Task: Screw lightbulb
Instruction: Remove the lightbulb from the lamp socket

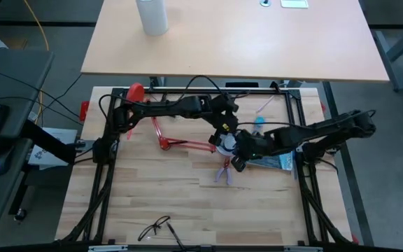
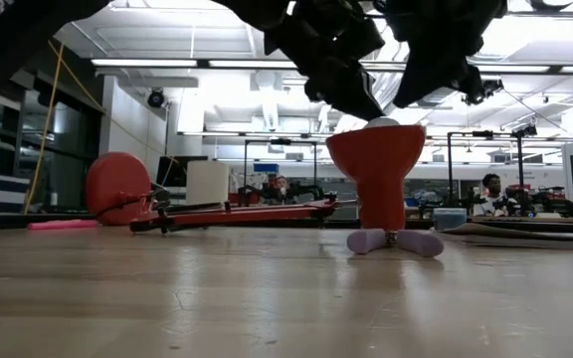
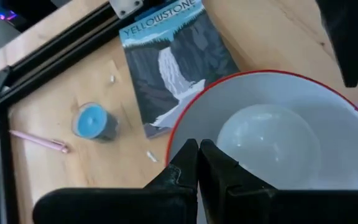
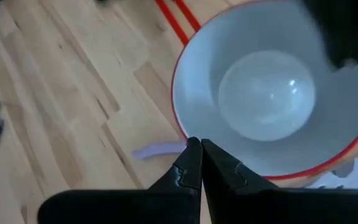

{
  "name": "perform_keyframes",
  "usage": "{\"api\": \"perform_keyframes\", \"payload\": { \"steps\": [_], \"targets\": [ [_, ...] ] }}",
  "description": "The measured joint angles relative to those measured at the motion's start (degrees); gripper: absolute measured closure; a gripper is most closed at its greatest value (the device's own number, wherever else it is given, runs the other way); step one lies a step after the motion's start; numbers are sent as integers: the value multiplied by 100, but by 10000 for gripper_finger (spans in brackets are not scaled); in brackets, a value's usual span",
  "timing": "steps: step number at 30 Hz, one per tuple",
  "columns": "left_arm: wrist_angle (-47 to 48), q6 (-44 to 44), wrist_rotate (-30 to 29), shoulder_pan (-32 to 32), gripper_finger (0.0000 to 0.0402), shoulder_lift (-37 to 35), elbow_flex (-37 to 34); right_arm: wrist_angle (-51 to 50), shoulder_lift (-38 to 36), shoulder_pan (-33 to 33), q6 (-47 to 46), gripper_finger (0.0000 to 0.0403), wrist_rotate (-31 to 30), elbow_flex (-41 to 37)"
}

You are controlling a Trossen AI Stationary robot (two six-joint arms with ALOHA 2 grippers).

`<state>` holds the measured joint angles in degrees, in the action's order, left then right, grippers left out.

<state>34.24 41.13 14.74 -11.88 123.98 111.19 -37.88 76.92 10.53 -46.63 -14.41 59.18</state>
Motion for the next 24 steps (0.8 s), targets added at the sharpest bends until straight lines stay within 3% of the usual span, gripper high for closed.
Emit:
{"api": "perform_keyframes", "payload": {
  "steps": [9, 13, 24],
  "targets": [
    [55, 61, -78, -10, 402, 2, 2, 209, 516, 24, 8, 403, -87, 0],
    [-56, 63, -97, 5, 401, 2, -332, 284, 724, 24, -106, 403, -224, 11],
    [-55, -142, -390, 133, 402, -21, -611, -139, 640, -189, 2, 403, -273, 11]
  ]
}}
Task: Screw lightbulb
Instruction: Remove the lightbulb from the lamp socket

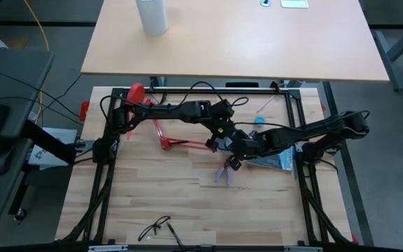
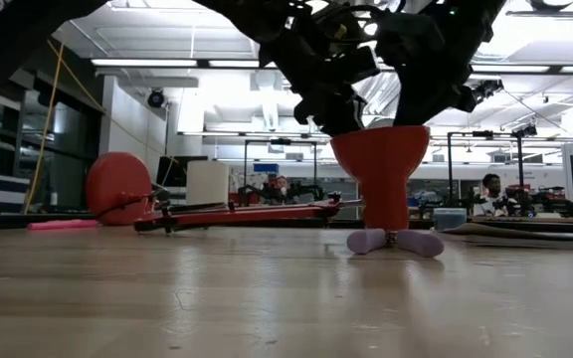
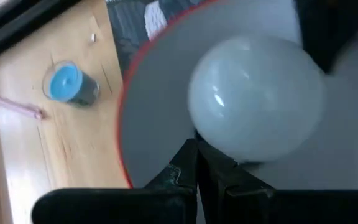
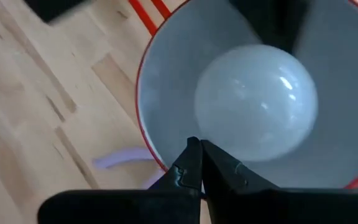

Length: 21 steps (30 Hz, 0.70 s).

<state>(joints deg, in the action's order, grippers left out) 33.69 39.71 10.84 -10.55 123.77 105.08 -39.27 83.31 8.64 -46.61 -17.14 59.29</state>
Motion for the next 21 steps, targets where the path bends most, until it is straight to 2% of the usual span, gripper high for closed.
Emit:
{"api": "perform_keyframes", "payload": {
  "steps": [7, 12, 18, 21],
  "targets": [
    [585, -467, 117, 19, 401, -85, -4, -674, -408, -367, 624, 403, -53, -12],
    [935, -703, 322, 106, 401, -236, -20, -848, -687, -920, 1241, 403, -239, -15],
    [1430, -624, 395, 230, 401, -615, -24, -877, -1108, -1666, 2012, 403, -254, -17],
    [1419, -475, 341, 229, 402, -848, -24, -843, -1372, -1912, 2169, 403, -59, -17]
  ]
}}
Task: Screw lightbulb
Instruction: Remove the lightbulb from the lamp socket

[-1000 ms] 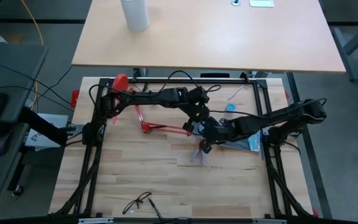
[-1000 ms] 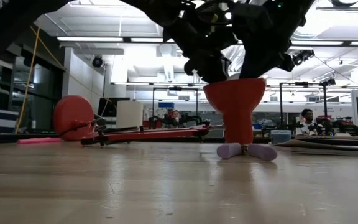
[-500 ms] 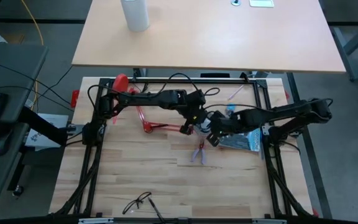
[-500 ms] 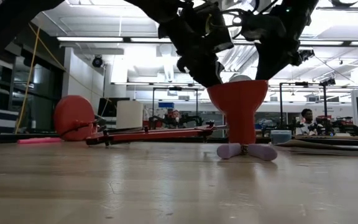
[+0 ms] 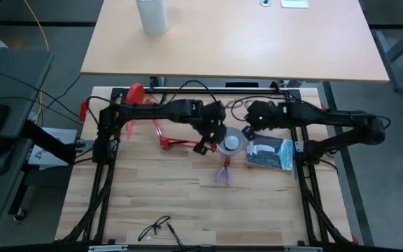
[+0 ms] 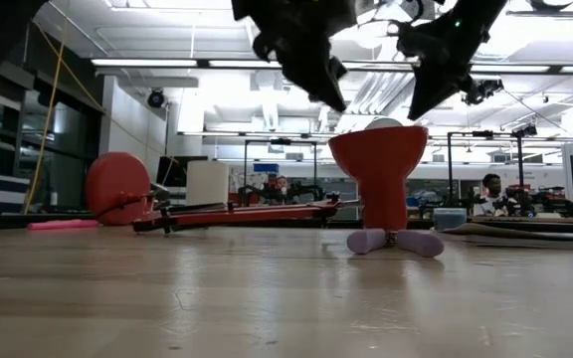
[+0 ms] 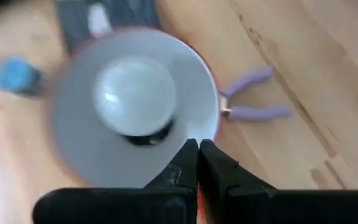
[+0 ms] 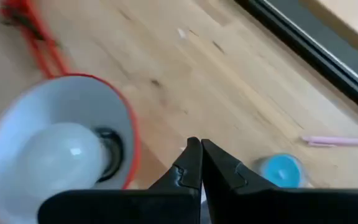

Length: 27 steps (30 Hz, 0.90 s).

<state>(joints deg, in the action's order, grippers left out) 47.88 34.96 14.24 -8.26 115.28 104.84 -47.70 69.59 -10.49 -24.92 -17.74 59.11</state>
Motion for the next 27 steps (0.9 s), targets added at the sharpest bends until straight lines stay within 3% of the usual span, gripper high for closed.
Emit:
{"api": "perform_keyframes", "payload": {
  "steps": [5, 10, 17, 27],
  "targets": [
    [-933, 219, -316, -261, 401, -180, 11, 33, -362, 81, -165, 403, 756, 0],
    [-1572, 344, -276, -423, 401, 16, 11, 280, -410, 789, -719, 403, 1006, 0],
    [-1505, 721, -297, -336, 401, 285, 8, 1026, 29, 1750, -1498, 403, 578, 2],
    [-1653, 839, -684, -235, 401, 594, 7, 1239, 960, 1878, -1745, 403, 533, 2]
  ]
}}
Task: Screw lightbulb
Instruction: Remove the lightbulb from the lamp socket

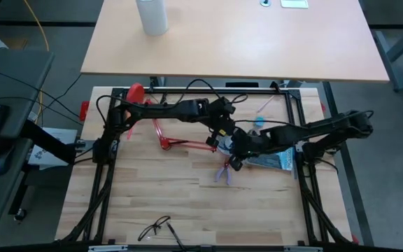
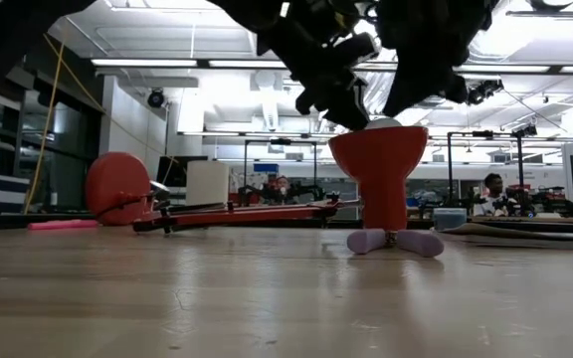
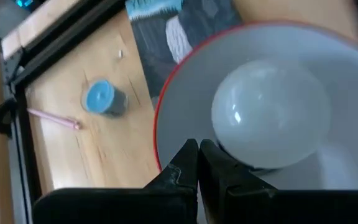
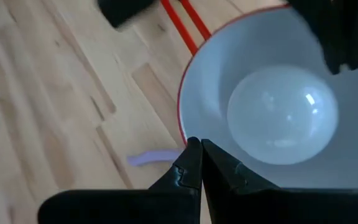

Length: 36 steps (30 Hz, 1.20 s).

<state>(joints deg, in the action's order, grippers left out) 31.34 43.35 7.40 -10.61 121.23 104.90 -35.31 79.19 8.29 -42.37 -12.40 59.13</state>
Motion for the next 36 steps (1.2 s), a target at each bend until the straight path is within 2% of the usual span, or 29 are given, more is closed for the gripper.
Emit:
{"api": "perform_keyframes", "payload": {
  "steps": [5, 11, 17, 24, 30, 36],
  "targets": [
    [36, -94, 17, 6, 402, 53, 0, -80, 315, -55, 26, 403, -11, 2],
    [87, -490, 15, 50, 402, 52, -2, -443, 394, -221, 97, 403, -362, 9],
    [558, -1207, -30, 102, 402, 31, 13, -750, 280, -492, 753, 403, -252, 13],
    [1199, -1674, 781, 296, 401, -42, 13, -975, 60, -1097, 1885, 403, -251, 4],
    [1367, -1641, 815, 518, 402, -269, 0, -995, -336, -1691, 2593, 403, 22, 4],
    [1343, -1201, 680, 433, 401, -716, 2, -1058, -948, -1799, 2394, 403, 146, 4]
  ]
}}
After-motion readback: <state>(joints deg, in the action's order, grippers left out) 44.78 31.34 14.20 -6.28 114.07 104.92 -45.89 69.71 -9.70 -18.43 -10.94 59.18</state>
